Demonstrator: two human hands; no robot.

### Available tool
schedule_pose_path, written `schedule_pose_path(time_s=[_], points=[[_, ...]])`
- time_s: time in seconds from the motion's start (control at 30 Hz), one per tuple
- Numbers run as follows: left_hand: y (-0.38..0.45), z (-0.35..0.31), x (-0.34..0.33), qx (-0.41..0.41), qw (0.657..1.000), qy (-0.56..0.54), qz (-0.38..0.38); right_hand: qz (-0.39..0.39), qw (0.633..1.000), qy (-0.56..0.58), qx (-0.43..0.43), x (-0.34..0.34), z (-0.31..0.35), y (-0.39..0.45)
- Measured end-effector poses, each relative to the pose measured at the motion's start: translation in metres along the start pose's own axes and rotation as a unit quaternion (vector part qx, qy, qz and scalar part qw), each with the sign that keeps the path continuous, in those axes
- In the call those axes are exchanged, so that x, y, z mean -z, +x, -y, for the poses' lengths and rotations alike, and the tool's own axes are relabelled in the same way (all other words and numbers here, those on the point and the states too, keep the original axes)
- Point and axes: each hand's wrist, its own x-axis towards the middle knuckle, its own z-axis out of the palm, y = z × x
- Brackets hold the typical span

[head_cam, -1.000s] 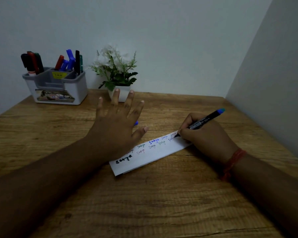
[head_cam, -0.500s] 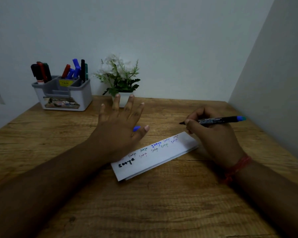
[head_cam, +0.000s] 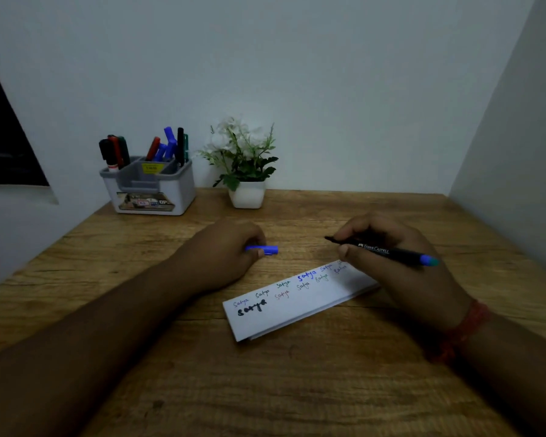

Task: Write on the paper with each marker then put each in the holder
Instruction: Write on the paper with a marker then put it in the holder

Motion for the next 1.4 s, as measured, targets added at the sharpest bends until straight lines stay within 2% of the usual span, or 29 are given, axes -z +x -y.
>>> schedule_pose_path(time_s=[0.17,0.33,0.77,0.87,1.13,1.27,1.4], points=[[-0.004,-0.01,0.003,0.003,0.986,-0.154,-0.055,0.01,0.998,0.067,-0.007,-0.001,0.002,0.001],[-0.009,-0.026,0.007,-0.029,0.971,-0.221,-0.086,0.009,0.993,0.12,-0.009,0.001,0.002,0.002],[-0.015,-0.046,0.009,-0.096,0.961,-0.249,-0.07,0.041,0.988,0.152,-0.002,-0.003,0.008,0.0],[-0.016,-0.053,0.011,-0.096,0.954,-0.279,-0.059,0.036,0.989,0.143,0.002,-0.005,0.007,0.002],[-0.019,-0.07,0.012,-0.081,0.952,-0.289,-0.056,0.039,0.977,0.21,-0.028,-0.011,0.0,-0.001],[-0.017,-0.074,0.013,-0.079,0.946,-0.304,-0.077,0.027,0.956,0.286,-0.062,-0.014,0.004,0.002],[-0.014,-0.069,0.013,-0.11,0.944,-0.291,-0.113,0.015,0.912,0.394,-0.111,-0.02,0.012,0.008]])
